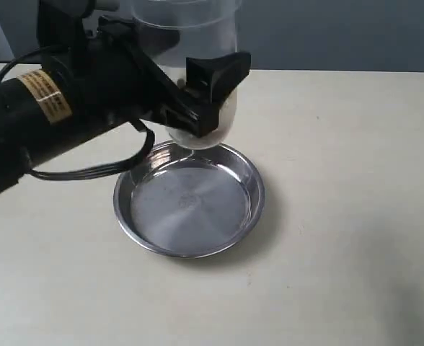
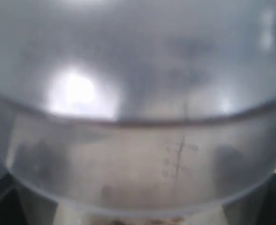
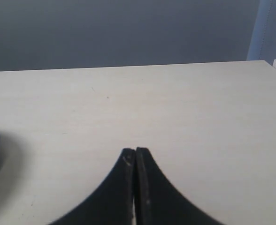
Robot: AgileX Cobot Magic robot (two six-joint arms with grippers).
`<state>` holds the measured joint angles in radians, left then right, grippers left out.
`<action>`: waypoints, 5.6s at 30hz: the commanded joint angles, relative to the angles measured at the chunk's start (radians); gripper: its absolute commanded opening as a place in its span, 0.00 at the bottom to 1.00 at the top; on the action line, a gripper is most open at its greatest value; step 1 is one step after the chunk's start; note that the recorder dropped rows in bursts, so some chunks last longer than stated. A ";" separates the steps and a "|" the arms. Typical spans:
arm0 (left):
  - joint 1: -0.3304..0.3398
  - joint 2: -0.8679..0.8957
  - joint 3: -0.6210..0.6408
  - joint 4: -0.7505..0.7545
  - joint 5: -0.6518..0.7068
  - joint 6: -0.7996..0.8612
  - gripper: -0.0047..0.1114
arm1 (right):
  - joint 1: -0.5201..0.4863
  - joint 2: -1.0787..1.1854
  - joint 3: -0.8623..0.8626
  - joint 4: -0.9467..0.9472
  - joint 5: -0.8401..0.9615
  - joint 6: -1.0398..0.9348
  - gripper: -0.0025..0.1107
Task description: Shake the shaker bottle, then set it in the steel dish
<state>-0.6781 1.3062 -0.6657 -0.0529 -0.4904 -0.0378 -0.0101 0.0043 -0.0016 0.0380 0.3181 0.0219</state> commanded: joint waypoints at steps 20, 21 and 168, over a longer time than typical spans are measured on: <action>-0.022 -0.032 -0.046 0.059 -0.021 -0.003 0.04 | 0.001 -0.004 0.002 -0.002 -0.011 -0.002 0.01; -0.022 -0.053 -0.054 0.053 -0.013 -0.003 0.04 | 0.001 -0.004 0.002 -0.002 -0.011 -0.002 0.01; 0.000 -0.187 -0.100 0.071 0.010 0.024 0.04 | 0.001 -0.004 0.002 -0.002 -0.011 -0.002 0.01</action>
<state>-0.6768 1.2398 -0.6624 -0.0191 -0.3876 -0.0528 -0.0101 0.0043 -0.0016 0.0380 0.3181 0.0212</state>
